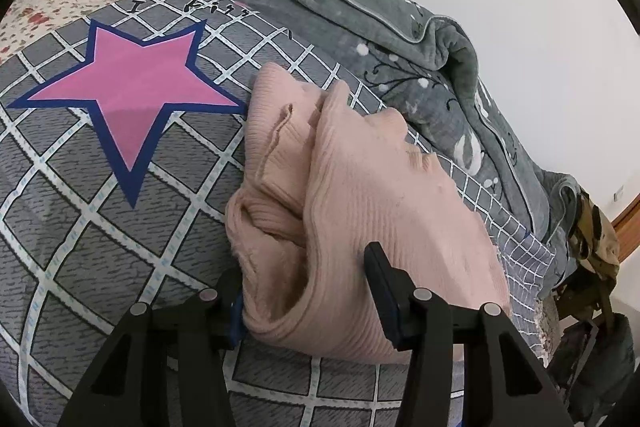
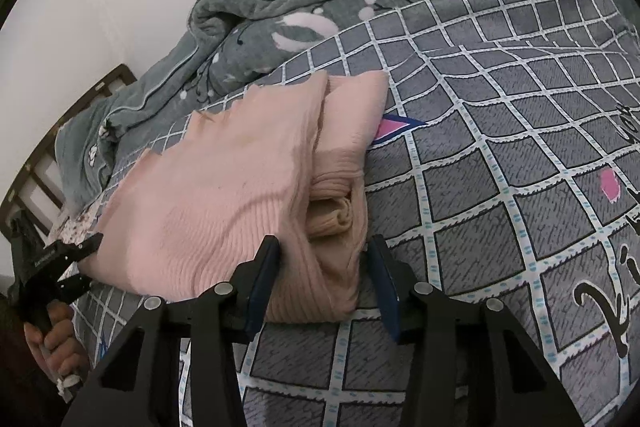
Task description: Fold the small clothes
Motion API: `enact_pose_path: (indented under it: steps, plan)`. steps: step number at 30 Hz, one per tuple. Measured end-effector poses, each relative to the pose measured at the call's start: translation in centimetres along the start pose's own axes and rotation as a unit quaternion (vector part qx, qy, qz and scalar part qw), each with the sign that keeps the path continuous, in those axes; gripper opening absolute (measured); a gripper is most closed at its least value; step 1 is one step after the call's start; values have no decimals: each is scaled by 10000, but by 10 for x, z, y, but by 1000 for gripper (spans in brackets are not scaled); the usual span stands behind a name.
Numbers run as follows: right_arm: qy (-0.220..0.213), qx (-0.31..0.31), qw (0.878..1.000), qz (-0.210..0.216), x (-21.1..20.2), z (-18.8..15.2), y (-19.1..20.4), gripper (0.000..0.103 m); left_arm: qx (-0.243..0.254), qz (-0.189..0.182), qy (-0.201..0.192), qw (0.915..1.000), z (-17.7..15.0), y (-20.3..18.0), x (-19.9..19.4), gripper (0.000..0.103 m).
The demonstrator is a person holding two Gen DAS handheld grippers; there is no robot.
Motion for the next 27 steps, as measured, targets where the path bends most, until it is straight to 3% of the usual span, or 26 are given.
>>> enact_pose_path:
  steps: [5,11,16,18,20,22,27]
  plan:
    - [79,-50,9999,-55,4,1,2,44,-85,-80,67,9999,1,1,0,46]
    - [63,254,9986,467,-5,-7,4,40,-177,-181,142,9996,-5,4,-5,43]
    - [119,120,9995,253,1,-6,11,40,-92,-133,135,9998,-8,2,-3,43]
    - [123,152,9995,245,4,-4,11,40,-80,-94,93,9999,-9,2,-3,40]
    - [98,209,9993,283,5,-2,10,37,-116,-135,131,9998,-10,2,-1,25]
    - [110,314,9982,495,7,-1,10,21,-236,-204,220,9993,-11,4,3,14]
    - [18,724,9927,962,2,1,7,14,-336,-419,164,9984,-9,5,-4,10]
Point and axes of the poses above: each gripper's, at about its wrist camera, not at the fingertips, and x roughly the way its jaws point, y to its left, z to its top, the point moved 9 cm from there along x, roughly the way its jaws point, and after that the axes turned 9 degrees about -x, right-handed, at the moved point
